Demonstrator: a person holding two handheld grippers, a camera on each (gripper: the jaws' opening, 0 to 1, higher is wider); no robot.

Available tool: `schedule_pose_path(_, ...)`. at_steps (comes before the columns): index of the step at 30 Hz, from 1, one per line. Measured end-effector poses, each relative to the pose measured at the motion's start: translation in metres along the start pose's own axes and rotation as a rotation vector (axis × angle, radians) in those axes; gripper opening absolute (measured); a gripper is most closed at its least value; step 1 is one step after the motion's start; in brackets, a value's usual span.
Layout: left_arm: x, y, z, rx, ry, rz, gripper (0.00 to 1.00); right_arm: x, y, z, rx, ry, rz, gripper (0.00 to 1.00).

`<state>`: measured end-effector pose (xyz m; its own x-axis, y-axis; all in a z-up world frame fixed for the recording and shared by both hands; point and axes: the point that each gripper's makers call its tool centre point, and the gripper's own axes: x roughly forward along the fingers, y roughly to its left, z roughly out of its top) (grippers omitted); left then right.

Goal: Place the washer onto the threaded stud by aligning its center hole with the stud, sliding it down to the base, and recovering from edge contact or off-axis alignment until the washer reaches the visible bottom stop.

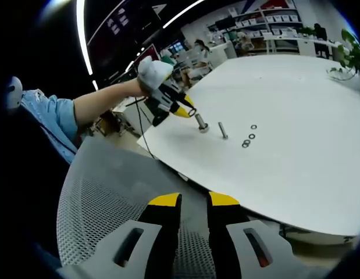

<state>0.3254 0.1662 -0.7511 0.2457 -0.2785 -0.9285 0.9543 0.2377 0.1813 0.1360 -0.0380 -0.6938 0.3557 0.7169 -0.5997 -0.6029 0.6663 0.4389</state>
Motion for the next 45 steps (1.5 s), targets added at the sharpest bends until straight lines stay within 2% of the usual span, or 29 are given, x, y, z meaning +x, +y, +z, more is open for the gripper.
schedule_pose_path(4, 0.009, 0.001, -0.001, -0.001, 0.018, -0.016, 0.19, 0.0, 0.0, 0.0, 0.0, 0.003, -0.003, 0.2)
schedule_pose_path(6, 0.013, 0.003, -0.006, 0.026, 0.05, -0.009, 0.19, 0.0, 0.0, 0.0, 0.0, 0.004, -0.003, 0.2)
schedule_pose_path(25, 0.042, 0.001, -0.015, 0.017, 0.103, -0.069, 0.19, 0.001, 0.0, -0.001, -0.003, 0.012, 0.008, 0.2)
schedule_pose_path(34, 0.064, -0.003, -0.024, -0.007, 0.146, -0.098, 0.19, 0.0, 0.001, -0.002, -0.002, 0.015, 0.011, 0.2)
schedule_pose_path(37, 0.07, -0.005, -0.027, -0.037, 0.157, -0.107, 0.2, 0.001, 0.001, -0.002, -0.002, 0.019, 0.012, 0.2)
schedule_pose_path(40, 0.07, -0.004, -0.025, -0.01, 0.131, -0.123, 0.21, 0.001, 0.001, -0.003, -0.003, 0.025, 0.013, 0.2)
schedule_pose_path(42, 0.068, -0.004, -0.029, -0.018, 0.138, -0.115, 0.21, 0.001, 0.001, -0.003, -0.002, 0.024, 0.012, 0.2)
schedule_pose_path(45, 0.06, -0.003, -0.03, -0.058, 0.106, -0.097, 0.23, 0.001, 0.001, -0.003, -0.003, 0.023, 0.012, 0.2)
